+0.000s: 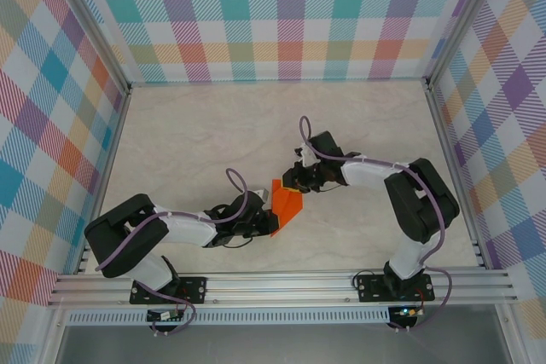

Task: Fold a paper plane with a square sheet of paper (pick it up from the middle)
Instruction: Fourth fold the wing at the center of the table.

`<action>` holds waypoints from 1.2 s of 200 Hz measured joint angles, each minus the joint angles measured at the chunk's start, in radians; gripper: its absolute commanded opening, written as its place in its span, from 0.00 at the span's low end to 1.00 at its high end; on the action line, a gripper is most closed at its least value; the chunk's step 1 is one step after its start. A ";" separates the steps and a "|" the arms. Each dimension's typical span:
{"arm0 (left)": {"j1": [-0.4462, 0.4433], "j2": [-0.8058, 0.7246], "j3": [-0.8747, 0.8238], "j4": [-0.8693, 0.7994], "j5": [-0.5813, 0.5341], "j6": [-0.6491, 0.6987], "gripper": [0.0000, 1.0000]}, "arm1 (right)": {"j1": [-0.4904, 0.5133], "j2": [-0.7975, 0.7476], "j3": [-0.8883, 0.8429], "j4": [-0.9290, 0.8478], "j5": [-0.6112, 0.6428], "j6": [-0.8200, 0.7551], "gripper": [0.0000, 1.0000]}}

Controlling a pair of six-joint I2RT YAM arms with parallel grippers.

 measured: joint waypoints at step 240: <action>0.000 -0.002 -0.015 0.022 0.000 0.004 0.04 | 0.032 0.185 0.083 -0.048 -0.014 -0.006 0.20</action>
